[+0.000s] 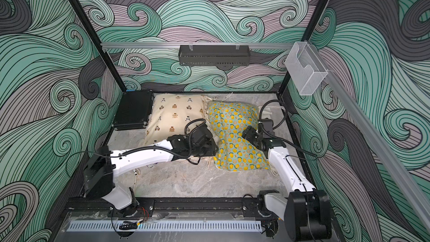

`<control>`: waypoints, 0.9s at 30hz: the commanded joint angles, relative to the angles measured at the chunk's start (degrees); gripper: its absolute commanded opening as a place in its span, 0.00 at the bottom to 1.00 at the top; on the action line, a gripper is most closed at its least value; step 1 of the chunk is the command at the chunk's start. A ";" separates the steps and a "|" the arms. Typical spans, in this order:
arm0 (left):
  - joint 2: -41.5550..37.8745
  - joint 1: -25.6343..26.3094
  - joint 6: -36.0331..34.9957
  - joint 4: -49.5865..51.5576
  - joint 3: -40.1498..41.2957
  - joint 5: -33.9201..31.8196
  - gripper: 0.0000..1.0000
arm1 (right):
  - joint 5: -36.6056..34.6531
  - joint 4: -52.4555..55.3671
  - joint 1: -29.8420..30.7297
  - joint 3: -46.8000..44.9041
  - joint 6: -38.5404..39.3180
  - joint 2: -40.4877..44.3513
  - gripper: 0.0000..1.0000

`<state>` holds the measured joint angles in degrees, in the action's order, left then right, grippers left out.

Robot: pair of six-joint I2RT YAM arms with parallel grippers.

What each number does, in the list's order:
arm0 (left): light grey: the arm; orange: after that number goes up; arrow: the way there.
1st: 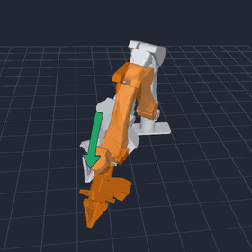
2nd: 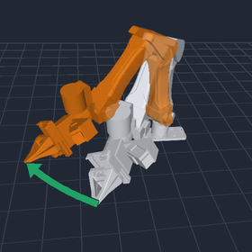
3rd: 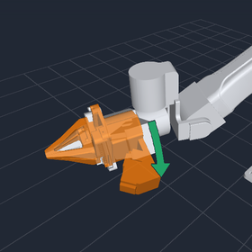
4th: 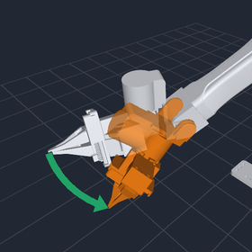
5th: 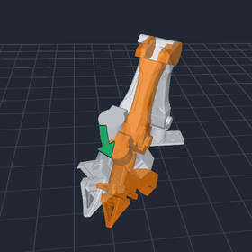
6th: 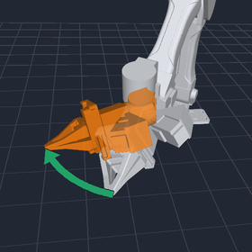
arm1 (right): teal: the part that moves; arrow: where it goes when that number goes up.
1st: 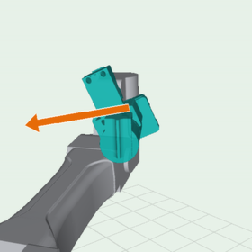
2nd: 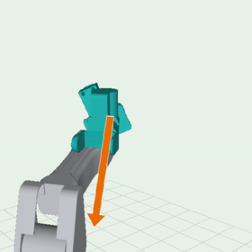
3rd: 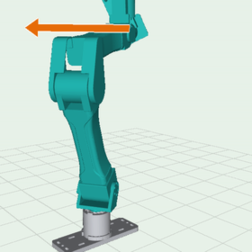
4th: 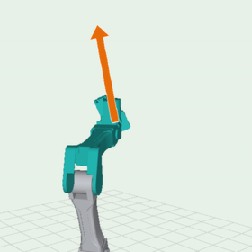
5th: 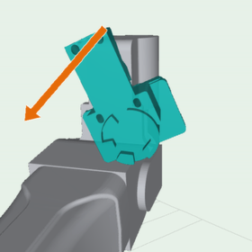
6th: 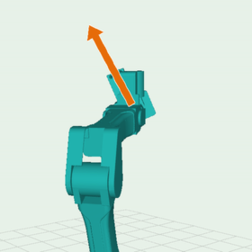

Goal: Zip up pillowcases
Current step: Place the pillowcase at the center of the board, then move the pillowcase to the center of the board.

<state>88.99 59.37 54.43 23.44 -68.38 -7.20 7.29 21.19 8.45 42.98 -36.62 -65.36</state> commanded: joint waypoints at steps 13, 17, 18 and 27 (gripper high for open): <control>-20.53 -6.05 -10.82 10.01 10.01 -23.20 0.80 | -0.55 -0.11 26.79 15.61 2.26 -18.52 0.82; -23.29 -8.89 -10.32 9.97 12.64 -22.70 0.84 | -3.82 -0.32 26.64 17.12 2.80 -23.11 0.82; -23.86 -9.52 -10.17 9.96 13.21 -22.53 0.85 | -4.45 -1.87 26.33 17.58 3.40 -24.23 0.83; -26.85 -17.17 -9.96 10.62 16.06 -21.10 0.89 | -6.81 -1.77 19.17 20.66 8.95 -30.49 0.84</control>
<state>63.57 44.31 44.60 32.42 -52.66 -27.79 3.55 19.99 30.09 61.41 -31.22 -94.28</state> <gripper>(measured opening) 0.893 0.840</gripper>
